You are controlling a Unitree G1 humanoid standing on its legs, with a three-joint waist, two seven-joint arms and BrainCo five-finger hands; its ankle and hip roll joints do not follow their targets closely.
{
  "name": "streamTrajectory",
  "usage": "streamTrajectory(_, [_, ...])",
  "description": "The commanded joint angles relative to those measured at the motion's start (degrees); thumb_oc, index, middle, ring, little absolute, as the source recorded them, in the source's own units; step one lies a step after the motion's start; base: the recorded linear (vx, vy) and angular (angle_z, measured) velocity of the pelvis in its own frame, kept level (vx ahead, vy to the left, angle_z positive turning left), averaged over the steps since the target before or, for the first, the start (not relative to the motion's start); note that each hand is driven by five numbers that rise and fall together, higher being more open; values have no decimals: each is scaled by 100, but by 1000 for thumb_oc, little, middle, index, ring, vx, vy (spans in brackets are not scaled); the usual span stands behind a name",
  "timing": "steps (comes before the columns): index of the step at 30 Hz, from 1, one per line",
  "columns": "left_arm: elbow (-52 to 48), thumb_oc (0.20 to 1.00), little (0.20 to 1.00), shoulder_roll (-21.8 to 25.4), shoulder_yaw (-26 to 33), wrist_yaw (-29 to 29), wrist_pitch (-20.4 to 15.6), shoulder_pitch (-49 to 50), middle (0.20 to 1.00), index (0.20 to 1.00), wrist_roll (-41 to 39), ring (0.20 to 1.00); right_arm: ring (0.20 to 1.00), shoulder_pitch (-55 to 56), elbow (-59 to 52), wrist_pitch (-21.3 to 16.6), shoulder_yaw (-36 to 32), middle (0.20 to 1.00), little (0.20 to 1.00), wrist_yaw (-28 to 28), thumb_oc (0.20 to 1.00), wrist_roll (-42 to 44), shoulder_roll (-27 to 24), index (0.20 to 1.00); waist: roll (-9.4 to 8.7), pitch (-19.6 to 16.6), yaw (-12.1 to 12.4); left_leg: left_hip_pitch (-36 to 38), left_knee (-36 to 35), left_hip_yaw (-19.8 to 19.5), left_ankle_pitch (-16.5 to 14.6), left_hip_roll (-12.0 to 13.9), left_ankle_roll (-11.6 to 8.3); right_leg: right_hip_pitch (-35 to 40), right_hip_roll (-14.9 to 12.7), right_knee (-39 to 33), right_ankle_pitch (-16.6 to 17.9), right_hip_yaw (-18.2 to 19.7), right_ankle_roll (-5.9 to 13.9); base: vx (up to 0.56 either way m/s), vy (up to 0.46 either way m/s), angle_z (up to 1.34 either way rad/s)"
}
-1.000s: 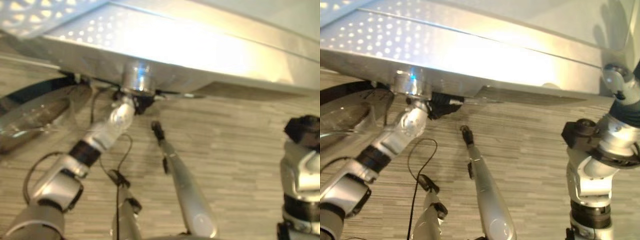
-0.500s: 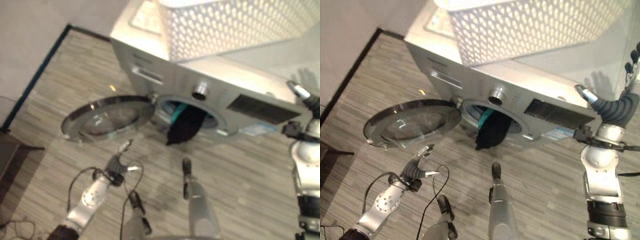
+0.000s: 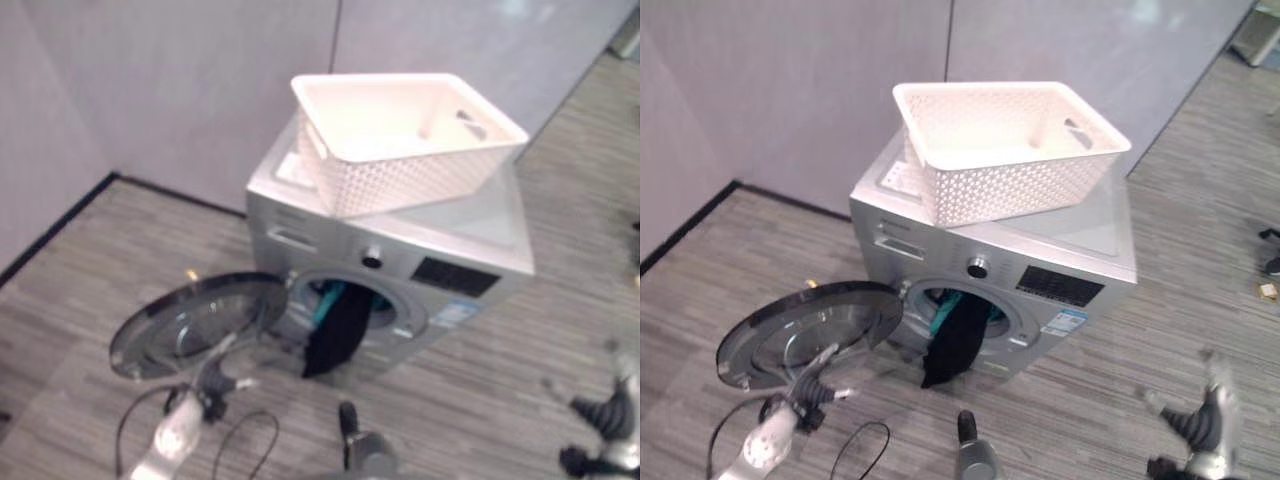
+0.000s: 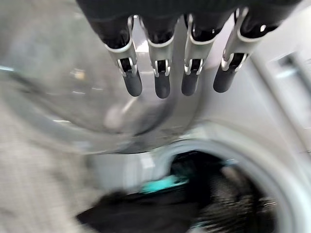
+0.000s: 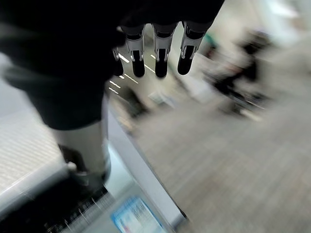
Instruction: Grab the laundry basket,head to the washer,open it,put in the laundry and shut it.
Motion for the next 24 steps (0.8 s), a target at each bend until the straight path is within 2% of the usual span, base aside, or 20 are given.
streamTrajectory(1, [-213, 1000, 1000, 43, 415, 45, -202, -20, 1000, 1000, -20, 1000, 1000, -481, 343, 181, -13, 1000, 1000, 236, 1000, 717, -262, 1000, 190, 361, 45, 90, 865, -233, -976, 192, 336, -225, -497, -56, 518, 189, 634, -18, 48, -17])
streamTrajectory(2, [-214, 1000, 1000, 43, 418, 45, -202, -19, 1000, 1000, -20, 1000, 1000, -484, 347, 178, -11, 1000, 1000, 234, 1000, 717, -263, 1000, 189, 362, 43, 91, 864, -233, -976, 191, 336, -223, -497, -57, 518, 189, 634, -38, 49, -14])
streamTrajectory(3, [24, 1000, 1000, 44, 532, 91, -201, 96, 1000, 1000, 11, 1000, 1000, -438, 1394, 245, 341, 1000, 1000, 470, 1000, 680, -280, 1000, 147, 404, 64, 125, 884, -228, -993, 152, 359, -217, -515, -46, 593, 241, 634, -43, 43, -12])
streamTrajectory(5, [80, 1000, 1000, 20, 588, 114, -216, 120, 1000, 1000, 2, 1000, 1000, -537, 1782, 212, 501, 1000, 1000, 527, 1000, 670, -290, 1000, 132, 451, 74, 132, 903, -224, -1003, 132, 372, -222, -523, -46, 610, 270, 634, -39, 35, -3])
streamTrajectory(7, [356, 1000, 1000, -62, 653, 158, -199, 81, 1000, 1000, 10, 1000, 1000, -871, 2566, 207, 666, 1000, 1000, 635, 1000, 922, -196, 1000, 127, 579, 111, 138, 931, -249, -1023, 104, 369, -261, -559, -48, 631, 328, 634, -85, 31, -9])
streamTrajectory(8, [505, 1000, 1000, -117, 603, 207, -183, -73, 1000, 1000, -26, 1000, 1000, -1338, 3292, 167, 689, 1000, 1000, 589, 1000, 1295, -166, 1000, 167, 785, 185, 7, 1038, -334, -1024, 69, 353, -362, -642, -42, 624, 352, 634, -126, 22, -7])
streamTrajectory(9, [513, 1000, 1000, -118, 608, 210, -185, -87, 1000, 1000, -25, 1000, 1000, -1359, 3309, 158, 692, 1000, 1000, 588, 1000, 1297, -167, 1000, 144, 779, 178, -18, 1036, -337, -994, 44, 353, -387, -665, -46, 646, 364, 634, -149, 42, -1])
streamTrajectory(13, [506, 1000, 1000, -254, 360, 388, -195, -612, 1000, 1000, -162, 1000, 1000, -2530, 4469, 226, 971, 1000, 1000, 272, 1000, 1448, -432, 1000, 324, 1302, 353, -713, 1526, -567, -1014, -66, 350, -758, -891, 54, 647, 398, 634, -178, 34, 15])
streamTrajectory(15, [322, 1000, 1000, -289, 227, 464, -240, -719, 1000, 1000, -301, 1000, 1000, -2999, 4779, 282, 1107, 1000, 1000, 103, 1000, 1526, -573, 1000, 461, 1546, 463, -1098, 1723, -665, -989, -140, 352, -988, -986, 100, 648, 372, 634, -190, 12, 31])
streamTrajectory(17, [154, 1000, 1000, -312, 76, 517, -292, -818, 1000, 1000, -396, 1000, 1000, -3541, 5129, 324, 1337, 1000, 1000, -83, 1000, 1558, -741, 1000, 674, 1723, 546, -1576, 1961, -762, -998, -139, 332, -1251, -1056, 166, 610, 290, 634, -155, -29, 35])
streamTrajectory(21, [-218, 1000, 1000, -337, -225, 534, -365, -972, 1000, 1000, -621, 1000, 1000, -4445, 5617, 360, 1611, 1000, 1000, -301, 1000, 1837, -951, 1000, 1030, 1965, 719, -2198, 1984, -821, -814, -200, 264, -1695, -1223, 200, 610, 212, 634, -119, -41, 29])
streamTrajectory(22, [-218, 1000, 1000, -340, -222, 533, -363, -977, 1000, 1000, -623, 1000, 1000, -4458, 5629, 354, 1614, 1000, 1000, -300, 1000, 1841, -956, 1000, 1035, 1956, 716, -2217, 1989, -824, -813, -200, 264, -1712, -1224, 204, 610, 212, 634, -69, -25, 16])
streamTrajectory(23, [-327, 1000, 1000, -383, -308, 555, -420, -1052, 1000, 1000, -788, 1000, 1000, -4870, 5742, 333, 1709, 1000, 1000, -387, 1000, 1959, -1056, 1000, 1206, 2053, 774, -2414, 1897, -812, -685, -244, 227, -1933, -1243, 194, 629, 220, 634, -69, -8, 3])
streamTrajectory(24, [-377, 1000, 1000, -404, -361, 579, -424, -1113, 1000, 1000, -840, 1000, 1000, -5028, 5788, 328, 1781, 1000, 1000, -424, 1000, 1985, -1097, 1000, 1287, 2091, 800, -2509, 1818, -797, -618, -251, 211, -2070, -1251, 194, 632, 214, 634, -90, 10, 4])
